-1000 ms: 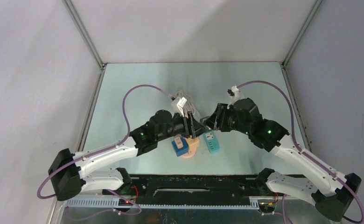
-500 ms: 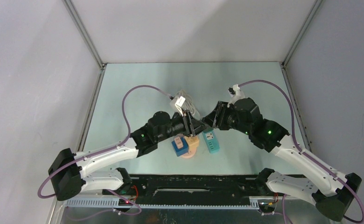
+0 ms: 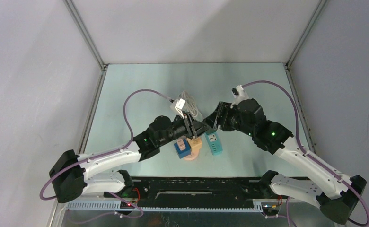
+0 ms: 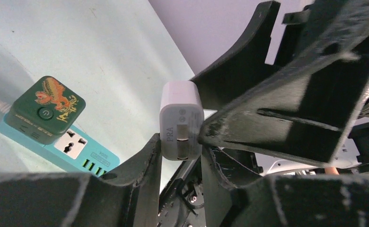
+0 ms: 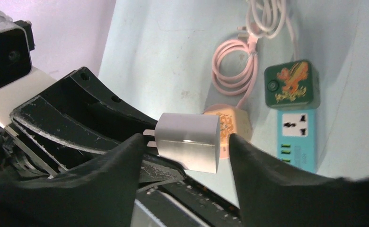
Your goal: Insert the plug
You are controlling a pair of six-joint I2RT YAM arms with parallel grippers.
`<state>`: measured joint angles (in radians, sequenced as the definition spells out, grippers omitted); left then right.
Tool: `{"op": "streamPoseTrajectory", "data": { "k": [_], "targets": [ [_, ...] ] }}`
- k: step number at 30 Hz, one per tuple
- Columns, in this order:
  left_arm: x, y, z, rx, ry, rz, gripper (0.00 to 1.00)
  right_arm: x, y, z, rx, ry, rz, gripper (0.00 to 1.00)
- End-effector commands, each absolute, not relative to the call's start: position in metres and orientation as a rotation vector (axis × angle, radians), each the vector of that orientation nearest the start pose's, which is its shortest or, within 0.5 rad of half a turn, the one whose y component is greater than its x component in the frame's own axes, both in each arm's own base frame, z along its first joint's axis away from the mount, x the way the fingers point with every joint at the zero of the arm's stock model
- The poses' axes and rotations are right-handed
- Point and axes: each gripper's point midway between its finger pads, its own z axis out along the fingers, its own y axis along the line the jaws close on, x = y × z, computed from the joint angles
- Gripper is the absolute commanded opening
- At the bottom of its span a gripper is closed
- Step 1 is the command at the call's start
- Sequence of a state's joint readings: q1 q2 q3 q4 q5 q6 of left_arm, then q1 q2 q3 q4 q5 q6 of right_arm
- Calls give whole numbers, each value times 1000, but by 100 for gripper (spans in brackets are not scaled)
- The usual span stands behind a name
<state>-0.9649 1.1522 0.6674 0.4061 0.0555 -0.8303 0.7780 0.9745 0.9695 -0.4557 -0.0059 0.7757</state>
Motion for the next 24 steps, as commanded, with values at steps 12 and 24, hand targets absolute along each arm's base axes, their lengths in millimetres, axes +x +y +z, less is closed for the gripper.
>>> {"op": "streamPoseTrajectory", "data": {
  "k": [12, 24],
  "targets": [
    [214, -312, 237, 324, 1789, -1040, 0, 182, 225, 294, -699, 1805, 924, 100],
    [132, -297, 243, 831, 1496, -1194, 3, 119, 246, 276, -1217, 1415, 1115, 98]
  ]
}}
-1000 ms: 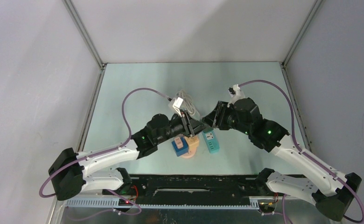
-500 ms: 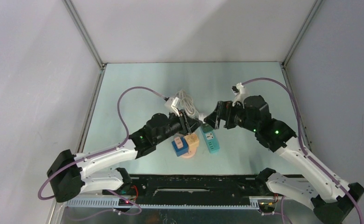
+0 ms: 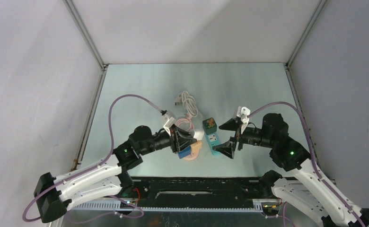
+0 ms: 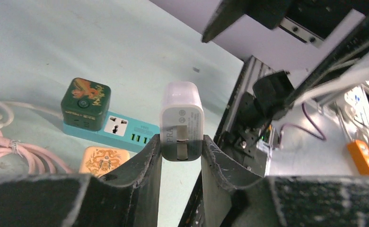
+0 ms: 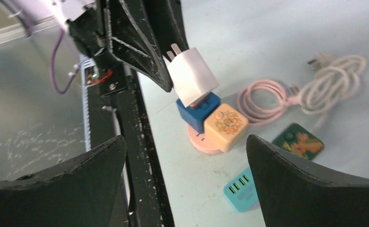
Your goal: Insert the plug
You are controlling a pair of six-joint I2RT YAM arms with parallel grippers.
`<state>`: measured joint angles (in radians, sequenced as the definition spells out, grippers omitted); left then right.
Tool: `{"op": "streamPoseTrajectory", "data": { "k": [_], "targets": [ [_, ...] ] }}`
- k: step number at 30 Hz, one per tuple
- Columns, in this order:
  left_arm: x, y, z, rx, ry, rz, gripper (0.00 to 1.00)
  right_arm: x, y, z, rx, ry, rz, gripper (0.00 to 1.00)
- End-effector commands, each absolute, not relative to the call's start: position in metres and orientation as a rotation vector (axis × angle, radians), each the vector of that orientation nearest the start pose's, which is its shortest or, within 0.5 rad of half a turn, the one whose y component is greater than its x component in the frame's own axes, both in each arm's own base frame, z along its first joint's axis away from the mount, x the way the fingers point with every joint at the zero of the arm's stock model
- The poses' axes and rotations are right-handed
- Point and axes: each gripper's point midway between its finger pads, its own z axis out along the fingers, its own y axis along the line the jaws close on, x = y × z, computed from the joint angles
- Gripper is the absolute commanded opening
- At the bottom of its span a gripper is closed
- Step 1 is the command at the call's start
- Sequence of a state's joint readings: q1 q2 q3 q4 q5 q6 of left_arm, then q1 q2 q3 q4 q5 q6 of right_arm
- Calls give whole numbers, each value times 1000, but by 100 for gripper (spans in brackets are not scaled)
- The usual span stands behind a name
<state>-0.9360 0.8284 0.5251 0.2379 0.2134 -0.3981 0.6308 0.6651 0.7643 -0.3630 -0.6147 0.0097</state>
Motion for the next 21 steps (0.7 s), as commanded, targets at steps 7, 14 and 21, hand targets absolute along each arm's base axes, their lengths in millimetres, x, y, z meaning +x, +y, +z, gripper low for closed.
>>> {"op": "streamPoseTrajectory", "data": {
  "k": [7, 14, 21],
  "targets": [
    [117, -296, 222, 982, 1393, -1177, 0, 92, 271, 265, -1477, 1243, 1172, 96],
    [103, -299, 225, 1041, 1303, -1201, 0, 94, 284, 259, -1551, 1245, 1201, 82],
    [101, -296, 232, 1036, 1249, -1176, 0, 102, 290, 255, -1523, 1298, 1233, 69]
  ]
}}
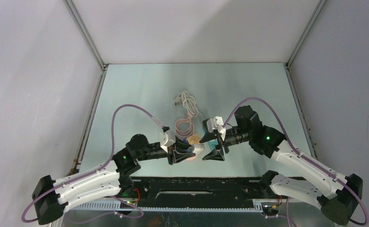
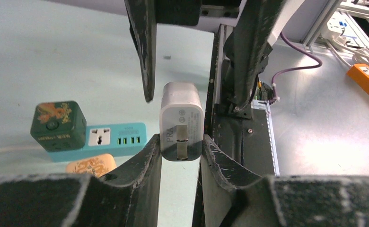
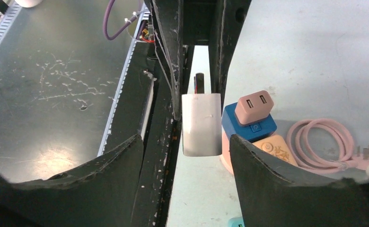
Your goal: Insert the plug
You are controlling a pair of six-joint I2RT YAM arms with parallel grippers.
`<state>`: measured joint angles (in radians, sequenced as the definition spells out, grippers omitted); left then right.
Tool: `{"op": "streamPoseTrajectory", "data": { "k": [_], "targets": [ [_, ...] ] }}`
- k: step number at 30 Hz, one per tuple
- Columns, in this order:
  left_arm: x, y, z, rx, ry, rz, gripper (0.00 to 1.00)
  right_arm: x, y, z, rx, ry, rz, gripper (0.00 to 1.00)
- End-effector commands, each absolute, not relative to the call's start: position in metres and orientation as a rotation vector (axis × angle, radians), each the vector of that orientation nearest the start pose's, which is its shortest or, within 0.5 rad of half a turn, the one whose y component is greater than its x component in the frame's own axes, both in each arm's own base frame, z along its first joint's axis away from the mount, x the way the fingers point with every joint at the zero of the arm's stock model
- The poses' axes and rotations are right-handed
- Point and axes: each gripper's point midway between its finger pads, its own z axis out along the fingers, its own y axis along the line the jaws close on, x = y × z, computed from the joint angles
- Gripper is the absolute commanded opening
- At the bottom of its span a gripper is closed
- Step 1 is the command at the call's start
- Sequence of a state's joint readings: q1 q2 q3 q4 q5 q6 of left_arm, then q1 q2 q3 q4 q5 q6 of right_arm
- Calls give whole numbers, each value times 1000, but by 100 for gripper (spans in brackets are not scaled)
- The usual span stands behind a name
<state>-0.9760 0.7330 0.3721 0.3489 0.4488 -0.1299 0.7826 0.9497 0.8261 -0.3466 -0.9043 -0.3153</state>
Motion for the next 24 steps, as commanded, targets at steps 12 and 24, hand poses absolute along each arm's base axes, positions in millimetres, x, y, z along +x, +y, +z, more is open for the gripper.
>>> {"op": "streamPoseTrajectory", "data": {
  "k": [12, 24],
  "targets": [
    [101, -294, 235, 1027, 1246, -1158, 0, 106, 306, 263, -1448, 1338, 1311, 48],
    [106, -292, 235, 1012, 1244, -1127, 6, 115, 308, 252, -1419, 1421, 1276, 0]
  ]
}}
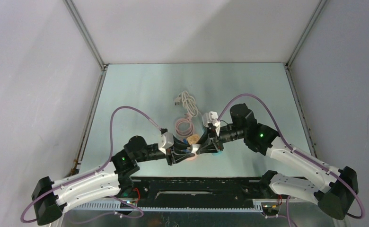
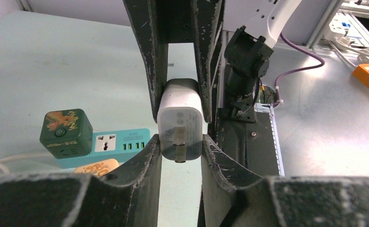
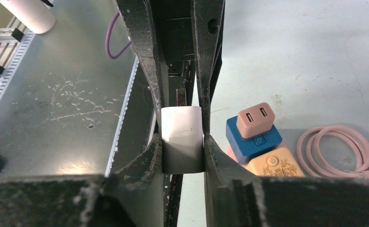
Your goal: Insert the plug
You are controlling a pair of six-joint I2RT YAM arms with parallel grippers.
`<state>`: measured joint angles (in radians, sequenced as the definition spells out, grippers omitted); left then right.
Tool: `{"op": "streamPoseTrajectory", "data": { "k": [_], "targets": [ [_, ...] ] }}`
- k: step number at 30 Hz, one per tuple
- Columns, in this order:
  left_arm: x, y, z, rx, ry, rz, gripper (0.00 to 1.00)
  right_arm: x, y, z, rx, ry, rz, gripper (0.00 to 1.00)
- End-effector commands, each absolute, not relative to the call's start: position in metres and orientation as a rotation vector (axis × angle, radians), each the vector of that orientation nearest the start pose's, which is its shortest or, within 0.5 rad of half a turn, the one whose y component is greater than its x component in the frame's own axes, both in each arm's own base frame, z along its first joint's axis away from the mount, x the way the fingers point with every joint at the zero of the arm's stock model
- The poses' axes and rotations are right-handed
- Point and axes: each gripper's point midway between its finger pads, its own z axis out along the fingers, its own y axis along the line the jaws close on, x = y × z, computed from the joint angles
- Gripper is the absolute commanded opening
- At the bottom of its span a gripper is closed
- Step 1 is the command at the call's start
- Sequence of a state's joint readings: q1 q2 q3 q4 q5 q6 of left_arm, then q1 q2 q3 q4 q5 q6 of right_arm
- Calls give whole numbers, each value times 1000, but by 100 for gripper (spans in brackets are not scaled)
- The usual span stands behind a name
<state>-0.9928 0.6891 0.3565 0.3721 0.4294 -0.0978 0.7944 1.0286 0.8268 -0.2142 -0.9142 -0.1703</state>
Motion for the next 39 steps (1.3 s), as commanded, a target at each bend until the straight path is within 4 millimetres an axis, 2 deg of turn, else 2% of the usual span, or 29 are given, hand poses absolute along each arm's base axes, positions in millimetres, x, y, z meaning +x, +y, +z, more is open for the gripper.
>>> {"op": "streamPoseTrajectory", "data": {
  "k": [1, 2, 3, 4, 7, 9, 12, 15, 19, 24, 28, 30, 33, 36, 39],
  "targets": [
    [110, -291, 235, 990, 1260, -1110, 27, 118, 307, 251, -1401, 1440, 1254, 0],
    [116, -290, 236, 956, 1281, -1093, 85, 125, 306, 250, -1373, 1467, 1218, 0],
    [122, -288, 237, 920, 1305, -1071, 98, 131, 304, 249, -1341, 1495, 1180, 0],
    [131, -285, 238, 877, 1328, -1036, 99, 139, 301, 249, -1305, 1522, 1135, 0],
    [158, -273, 240, 721, 1407, -931, 100, 168, 287, 243, -1163, 1608, 977, 0],
    [184, -255, 240, 546, 1494, -813, 100, 189, 273, 241, -1028, 1660, 873, 0],
    [210, -223, 230, 352, 1639, -626, 100, 213, 250, 236, -825, 1739, 767, 0],
    [224, -193, 219, 181, 1754, -496, 100, 225, 231, 225, -697, 1811, 708, 0],
    [228, -169, 195, 12, 1906, -474, 100, 232, 213, 207, -598, 1922, 619, 0],
    [216, -146, 144, -169, 2133, -477, 97, 240, 189, 181, -412, 2068, 525, 0],
    [199, -125, 108, -272, 2275, -376, 87, 239, 177, 162, -337, 2169, 502, 0],
    [190, -121, 90, -277, 2342, -340, 79, 231, 179, 153, -353, 2215, 540, 0],
    [174, -129, 62, -245, 2458, -360, 68, 222, 180, 143, -358, 2280, 586, 0],
    [159, -144, 38, -204, 2534, -399, 65, 212, 185, 134, -369, 2332, 644, 0],
    [148, -165, 28, -142, 2565, -456, 61, 206, 189, 124, -385, 2368, 672, 0]
  ]
}}
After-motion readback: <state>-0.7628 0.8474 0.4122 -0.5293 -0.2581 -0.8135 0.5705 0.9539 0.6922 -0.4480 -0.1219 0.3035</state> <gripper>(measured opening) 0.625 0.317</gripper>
